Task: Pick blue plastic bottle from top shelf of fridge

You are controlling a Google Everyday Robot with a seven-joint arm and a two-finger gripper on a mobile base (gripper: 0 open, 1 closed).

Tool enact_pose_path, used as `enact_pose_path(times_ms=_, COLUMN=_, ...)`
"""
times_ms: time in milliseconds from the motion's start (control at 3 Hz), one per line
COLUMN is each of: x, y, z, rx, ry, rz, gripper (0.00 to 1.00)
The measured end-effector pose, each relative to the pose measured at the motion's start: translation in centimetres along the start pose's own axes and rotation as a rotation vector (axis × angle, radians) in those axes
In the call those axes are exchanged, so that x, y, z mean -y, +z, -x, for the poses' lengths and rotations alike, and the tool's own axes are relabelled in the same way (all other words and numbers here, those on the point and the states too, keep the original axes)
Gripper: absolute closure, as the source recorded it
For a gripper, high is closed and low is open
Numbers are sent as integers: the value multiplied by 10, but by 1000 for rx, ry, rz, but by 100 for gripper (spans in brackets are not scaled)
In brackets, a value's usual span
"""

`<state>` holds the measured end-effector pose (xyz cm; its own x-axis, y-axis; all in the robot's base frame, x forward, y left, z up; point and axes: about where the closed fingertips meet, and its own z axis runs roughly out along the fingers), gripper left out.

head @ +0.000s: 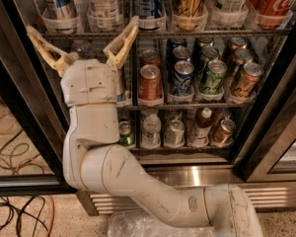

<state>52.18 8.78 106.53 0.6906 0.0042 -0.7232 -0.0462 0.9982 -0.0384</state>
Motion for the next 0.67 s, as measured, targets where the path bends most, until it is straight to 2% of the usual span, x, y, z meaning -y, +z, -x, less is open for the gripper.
enact_pose_path(times_ms=667, x=11, y=11, z=-3, rx=-3, ry=7, rz=-47, gripper=0)
